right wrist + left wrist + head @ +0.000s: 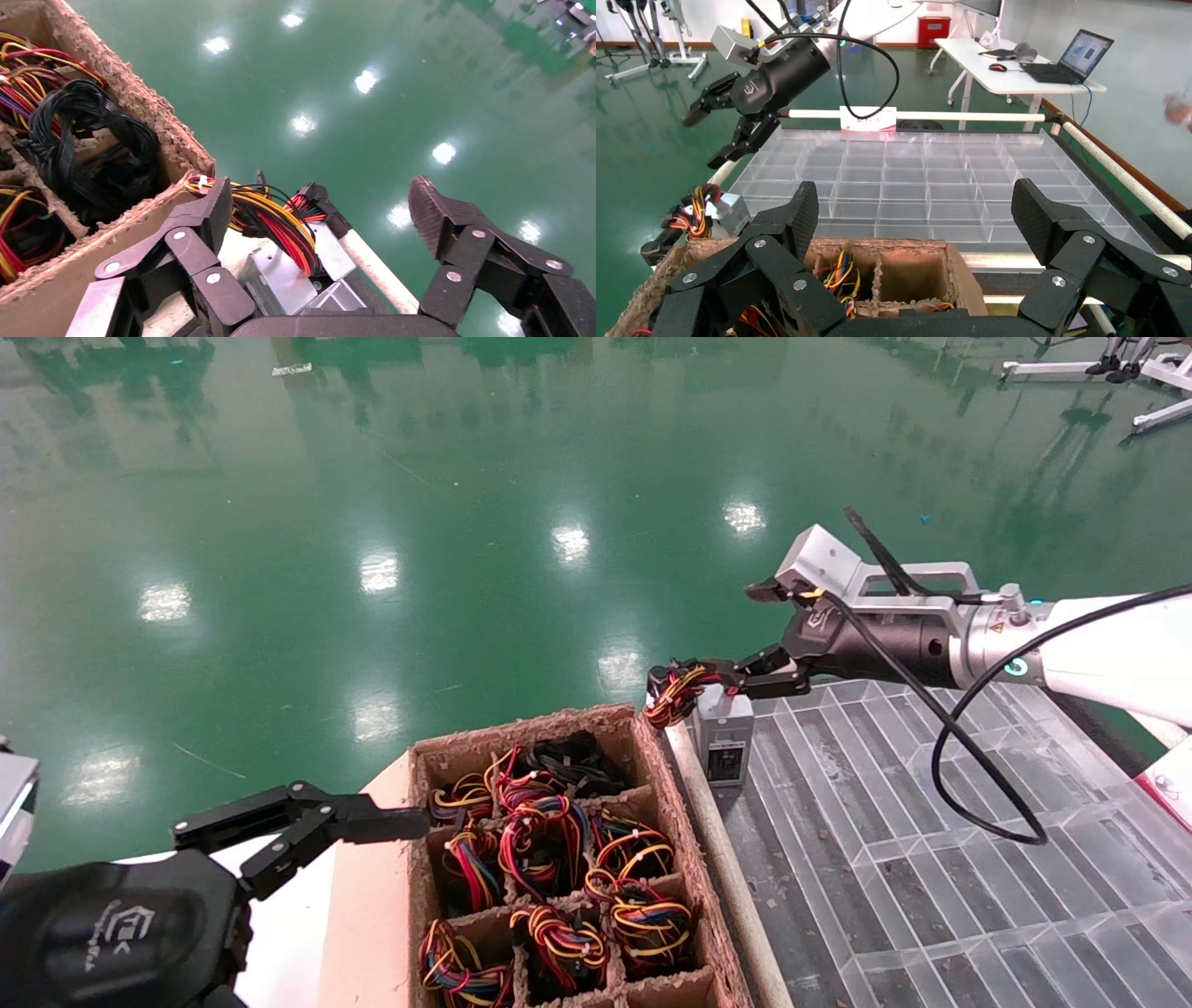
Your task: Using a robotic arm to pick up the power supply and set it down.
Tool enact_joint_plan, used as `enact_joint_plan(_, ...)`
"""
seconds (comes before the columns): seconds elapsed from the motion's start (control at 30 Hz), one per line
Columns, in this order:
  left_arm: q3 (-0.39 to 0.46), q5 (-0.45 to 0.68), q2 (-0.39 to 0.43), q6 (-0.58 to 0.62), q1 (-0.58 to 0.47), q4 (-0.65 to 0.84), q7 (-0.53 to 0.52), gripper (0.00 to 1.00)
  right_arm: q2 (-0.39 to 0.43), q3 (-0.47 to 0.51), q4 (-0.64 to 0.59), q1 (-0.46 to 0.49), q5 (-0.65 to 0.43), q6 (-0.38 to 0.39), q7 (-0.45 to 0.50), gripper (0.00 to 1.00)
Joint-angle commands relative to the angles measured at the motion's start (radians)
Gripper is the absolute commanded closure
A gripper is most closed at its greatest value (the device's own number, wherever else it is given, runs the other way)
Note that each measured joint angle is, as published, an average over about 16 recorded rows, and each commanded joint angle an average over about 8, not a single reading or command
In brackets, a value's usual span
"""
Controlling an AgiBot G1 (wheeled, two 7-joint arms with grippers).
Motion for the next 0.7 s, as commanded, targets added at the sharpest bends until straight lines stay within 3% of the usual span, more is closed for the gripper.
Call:
enact_joint_plan(0.03, 0.0, 0.0, 0.0, 0.0, 0.0, 0.0, 0.0, 0.0, 0.002, 0.004, -0.002, -0.001, 0.006, -0.008, 0.005, 0.0)
enact_joint_plan(0.7, 0.001, -0.001, 0.0, 0.0, 0.0, 0.001, 0.001, 0.0, 0.18, 0.083, 0.428, -0.272, 0.24, -0.131, 0.211, 0.0)
